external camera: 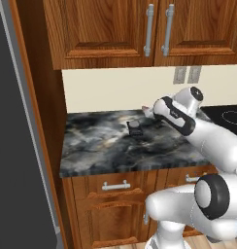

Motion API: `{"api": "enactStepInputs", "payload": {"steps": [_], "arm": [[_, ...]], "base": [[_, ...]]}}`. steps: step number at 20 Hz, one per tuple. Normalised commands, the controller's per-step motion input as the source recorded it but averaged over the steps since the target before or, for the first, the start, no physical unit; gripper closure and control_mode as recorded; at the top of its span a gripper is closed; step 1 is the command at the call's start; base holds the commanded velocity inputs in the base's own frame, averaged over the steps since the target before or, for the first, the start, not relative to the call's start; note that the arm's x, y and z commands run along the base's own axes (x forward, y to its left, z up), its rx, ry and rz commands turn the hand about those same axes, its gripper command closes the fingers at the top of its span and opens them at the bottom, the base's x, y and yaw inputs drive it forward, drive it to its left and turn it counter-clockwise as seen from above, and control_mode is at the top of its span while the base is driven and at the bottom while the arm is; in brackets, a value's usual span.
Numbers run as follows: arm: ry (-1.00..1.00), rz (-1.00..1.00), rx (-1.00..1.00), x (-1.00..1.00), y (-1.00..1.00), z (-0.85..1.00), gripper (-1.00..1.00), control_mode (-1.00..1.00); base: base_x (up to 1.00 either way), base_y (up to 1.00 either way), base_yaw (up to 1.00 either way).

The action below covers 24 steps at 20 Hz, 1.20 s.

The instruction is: Take the steak from the fridge and place it on the digital scale on the counter by the fridge. Wait a few seconds for a reading, then move it to the plate on the dining counter.

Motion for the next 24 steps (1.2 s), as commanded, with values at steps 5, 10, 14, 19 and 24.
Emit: {"api": "enactStepInputs", "payload": {"steps": [5, 10, 14, 19, 24], "arm": [[0.02, 0.08, 0.0, 0.51, 0.02, -0.62, 1.0, -1.0], [-0.09, 0.07, 0.0, 0.25, 0.01, -0.42, 1.0, -1.0], [-0.17, 0.05, 0.0, 0.27, 0.11, -0.46, 1.0, -1.0], [-0.08, 0.02, -0.01, 0.48, 0.03, -0.14, 1.0, -1.0], [0.01, 0.0, -0.03, 0.5, 0.0, 0.0, 1.0, -1.0]], "base": [[0.0, 0.0, 0.0], [0.0, 0.0, 0.0], [0.0, 0.0, 0.0], [0.0, 0.0, 0.0], [0.0, 0.0, 0.0]]}}
